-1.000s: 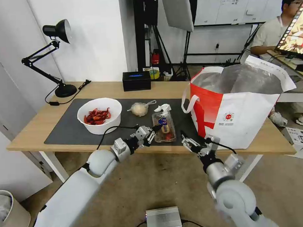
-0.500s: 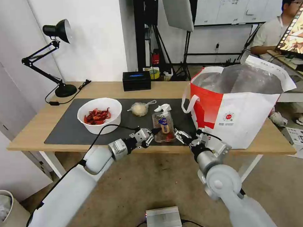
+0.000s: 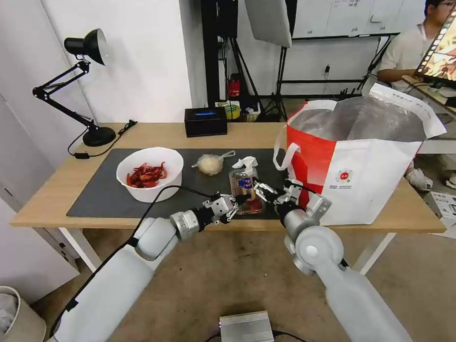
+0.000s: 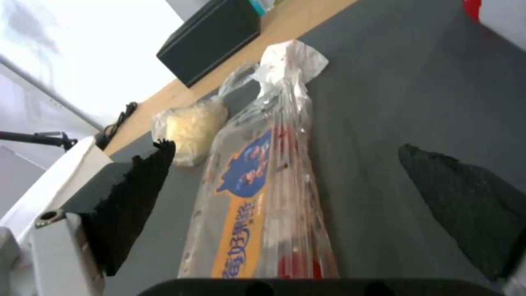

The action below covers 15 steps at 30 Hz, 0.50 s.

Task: Pick up the trash from the table and place it into the takeout bag.

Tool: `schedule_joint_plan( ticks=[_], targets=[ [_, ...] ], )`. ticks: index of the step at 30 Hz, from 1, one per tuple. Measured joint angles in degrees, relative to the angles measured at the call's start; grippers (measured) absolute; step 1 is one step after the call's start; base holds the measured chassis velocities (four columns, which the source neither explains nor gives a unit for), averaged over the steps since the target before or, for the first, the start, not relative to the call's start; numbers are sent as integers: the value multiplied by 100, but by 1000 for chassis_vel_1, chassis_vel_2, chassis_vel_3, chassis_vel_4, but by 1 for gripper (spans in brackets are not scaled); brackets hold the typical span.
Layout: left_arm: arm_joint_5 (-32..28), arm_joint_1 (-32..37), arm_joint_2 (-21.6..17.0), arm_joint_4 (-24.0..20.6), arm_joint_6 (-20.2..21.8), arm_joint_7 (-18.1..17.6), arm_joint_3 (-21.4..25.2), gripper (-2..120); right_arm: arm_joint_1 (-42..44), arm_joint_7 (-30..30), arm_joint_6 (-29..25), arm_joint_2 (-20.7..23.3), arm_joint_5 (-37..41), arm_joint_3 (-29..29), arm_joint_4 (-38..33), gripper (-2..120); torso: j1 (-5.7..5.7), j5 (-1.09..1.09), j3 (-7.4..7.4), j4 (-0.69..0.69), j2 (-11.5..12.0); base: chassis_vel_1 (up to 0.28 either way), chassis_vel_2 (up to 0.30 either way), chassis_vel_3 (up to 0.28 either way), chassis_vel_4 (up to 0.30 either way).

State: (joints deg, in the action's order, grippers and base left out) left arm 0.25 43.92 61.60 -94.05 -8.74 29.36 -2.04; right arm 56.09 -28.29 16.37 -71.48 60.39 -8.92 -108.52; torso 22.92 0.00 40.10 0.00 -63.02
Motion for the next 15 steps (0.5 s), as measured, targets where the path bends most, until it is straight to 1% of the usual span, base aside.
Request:
schedule_joint_plan(
  ticks=[5, 9, 15],
  targets=[
    [234, 81, 77, 31, -59, 127, 66, 0, 14, 1, 28, -122, 24, -6, 75, 100, 0, 0, 0, 0, 0, 0, 0, 0, 0],
    [512, 180, 172, 121, -154, 213, 112, 0, 10, 1, 53, -303, 20, 24, 160, 100, 0, 0, 0, 1, 0, 0, 0, 0, 0],
    [611, 219, 238, 163, -199, 229, 128, 0, -23, -75, 132, -365, 98, 34, 185, 100, 0, 0, 0, 0, 0, 0, 0, 0, 0]
  ],
)
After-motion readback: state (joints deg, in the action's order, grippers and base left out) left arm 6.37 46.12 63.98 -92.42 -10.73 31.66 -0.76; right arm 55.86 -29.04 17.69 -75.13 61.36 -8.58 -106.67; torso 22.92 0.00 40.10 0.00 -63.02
